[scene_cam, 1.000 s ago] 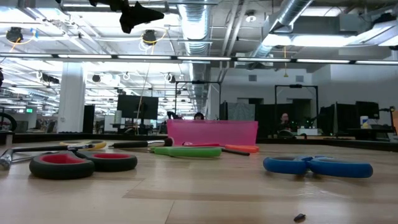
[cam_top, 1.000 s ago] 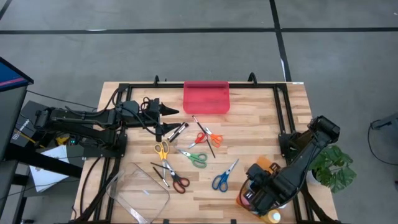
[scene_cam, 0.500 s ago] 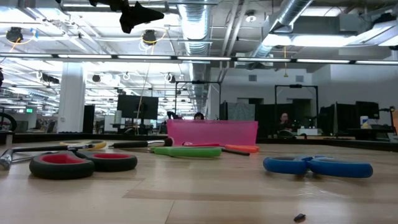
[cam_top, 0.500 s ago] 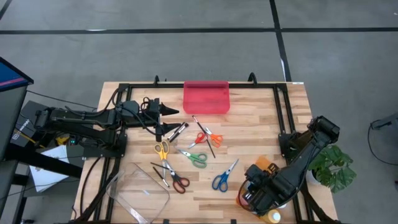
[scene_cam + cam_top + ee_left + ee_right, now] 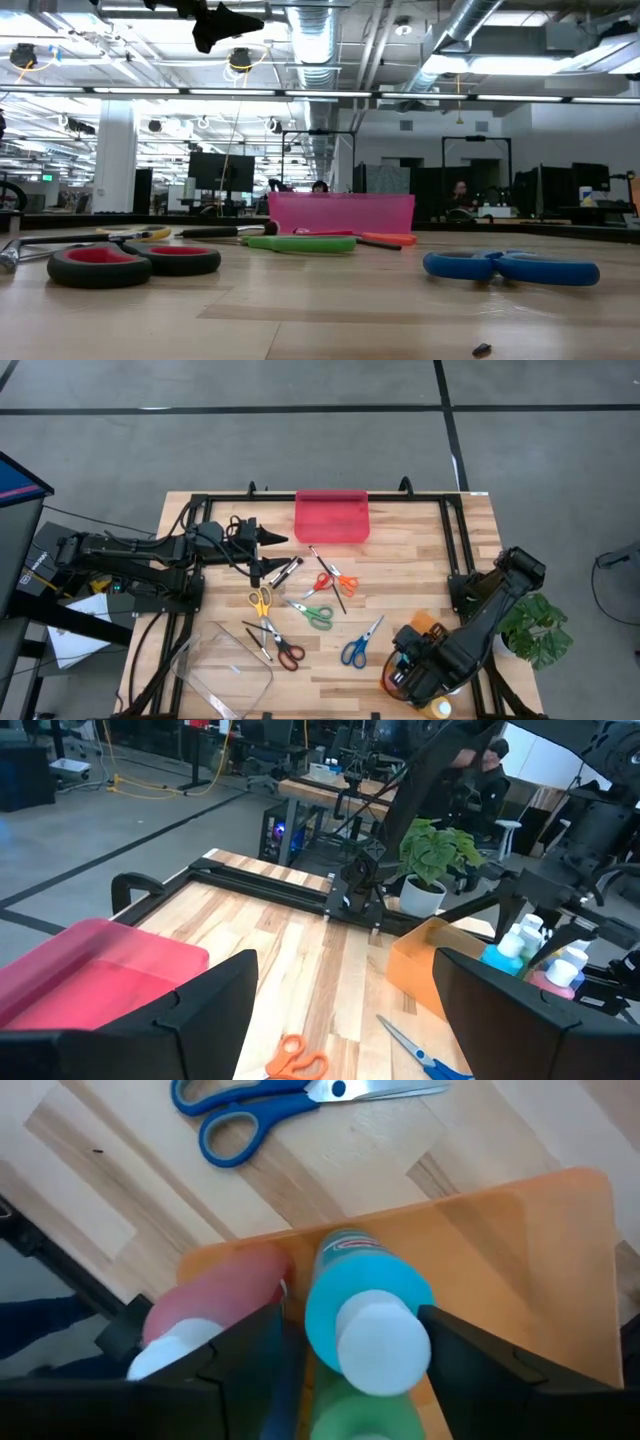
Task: Pick & Place Paint Supplies
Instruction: Put the light blue paint bottle into the orange bin, then put the silver brush into the red bin
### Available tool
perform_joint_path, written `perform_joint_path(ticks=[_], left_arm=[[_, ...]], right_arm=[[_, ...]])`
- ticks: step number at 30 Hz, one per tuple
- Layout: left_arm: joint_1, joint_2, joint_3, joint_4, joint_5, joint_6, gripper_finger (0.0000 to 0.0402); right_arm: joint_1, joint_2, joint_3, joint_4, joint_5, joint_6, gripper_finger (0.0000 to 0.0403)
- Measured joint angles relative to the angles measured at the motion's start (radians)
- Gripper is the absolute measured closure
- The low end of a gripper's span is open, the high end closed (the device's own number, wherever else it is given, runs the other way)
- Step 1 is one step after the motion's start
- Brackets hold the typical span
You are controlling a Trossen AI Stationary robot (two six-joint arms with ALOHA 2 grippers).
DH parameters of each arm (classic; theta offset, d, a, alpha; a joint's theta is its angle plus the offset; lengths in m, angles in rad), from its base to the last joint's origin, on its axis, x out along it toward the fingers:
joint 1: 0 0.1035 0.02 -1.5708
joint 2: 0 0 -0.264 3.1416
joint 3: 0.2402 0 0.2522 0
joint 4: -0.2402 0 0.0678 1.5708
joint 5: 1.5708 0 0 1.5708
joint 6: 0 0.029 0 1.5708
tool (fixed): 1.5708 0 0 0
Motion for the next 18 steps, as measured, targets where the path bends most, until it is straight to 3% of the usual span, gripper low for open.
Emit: perform_joint_path(ticks=[6, 10, 14, 18], left_arm=[[0.0, -0.043, 0.002, 0.09, 0.002, -0.052, 0.0106], [0.0, -0.12, 0.001, 0.093, 0.036, -0.084, 0.0135], [0.006, -0.219, 0.001, 0.085, 0.055, -0.127, 0.02], [0.006, -0.329, 0.001, 0.042, 0.079, -0.129, 0.0292]], right_arm=[[0.0, -0.002, 0.121, -0.108, 0.09, -0.067, 0.0176], [-0.012, -0.029, 0.207, -0.181, 0.163, -0.126, 0.0177], [-0.026, -0.097, 0.249, -0.19, 0.247, -0.213, 0.0178], [-0.03, -0.182, 0.252, -0.175, 0.398, -0.303, 0.0178]])
